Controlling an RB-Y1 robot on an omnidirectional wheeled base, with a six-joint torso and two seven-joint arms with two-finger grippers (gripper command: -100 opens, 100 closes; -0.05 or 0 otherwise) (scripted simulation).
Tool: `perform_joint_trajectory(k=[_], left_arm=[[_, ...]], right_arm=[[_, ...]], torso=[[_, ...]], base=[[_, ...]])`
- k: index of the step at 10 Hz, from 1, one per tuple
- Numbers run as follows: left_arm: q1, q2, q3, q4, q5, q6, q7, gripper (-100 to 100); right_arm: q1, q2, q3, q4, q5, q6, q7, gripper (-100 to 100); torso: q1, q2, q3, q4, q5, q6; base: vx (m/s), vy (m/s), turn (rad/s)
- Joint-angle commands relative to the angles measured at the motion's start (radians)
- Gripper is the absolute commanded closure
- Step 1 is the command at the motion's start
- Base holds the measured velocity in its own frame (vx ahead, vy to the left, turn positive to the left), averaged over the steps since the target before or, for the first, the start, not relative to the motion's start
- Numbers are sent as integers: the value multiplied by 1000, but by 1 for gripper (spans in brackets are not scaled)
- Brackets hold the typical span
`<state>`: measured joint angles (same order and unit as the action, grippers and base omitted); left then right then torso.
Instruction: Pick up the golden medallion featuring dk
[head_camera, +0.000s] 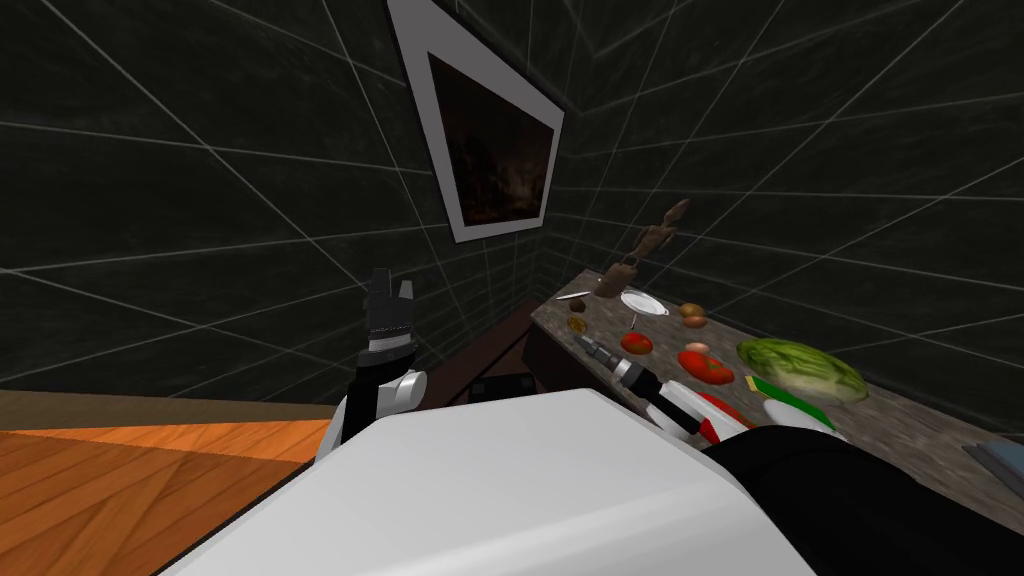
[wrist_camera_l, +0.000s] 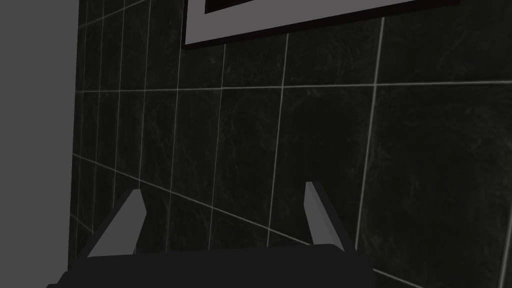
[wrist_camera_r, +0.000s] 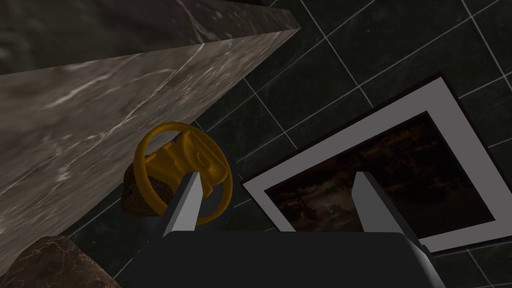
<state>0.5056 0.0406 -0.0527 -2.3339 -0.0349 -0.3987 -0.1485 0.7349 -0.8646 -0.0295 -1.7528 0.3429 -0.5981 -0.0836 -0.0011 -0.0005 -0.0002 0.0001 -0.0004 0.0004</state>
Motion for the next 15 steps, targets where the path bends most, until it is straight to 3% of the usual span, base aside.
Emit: perform_joint_trajectory(k=[1, 8, 15], left_arm=[[0, 0, 0, 0, 0, 0, 0, 0], [0, 0, 0, 0, 0, 0, 0, 0], [0, 0, 0, 0, 0, 0, 0, 0]], right_arm=[[4, -50, 6, 34, 10, -6, -6, -100], [4, -229, 38, 103, 35, -5, -21, -100], [-8, -429, 94, 179, 61, 1, -39, -100]], torso=[[0, 0, 0, 0, 0, 0], [1, 0, 0, 0, 0, 0], [2, -1, 0, 0, 0, 0]], base=[[-13, -13, 105], [-12, -2, 77], [-10, 15, 84]])
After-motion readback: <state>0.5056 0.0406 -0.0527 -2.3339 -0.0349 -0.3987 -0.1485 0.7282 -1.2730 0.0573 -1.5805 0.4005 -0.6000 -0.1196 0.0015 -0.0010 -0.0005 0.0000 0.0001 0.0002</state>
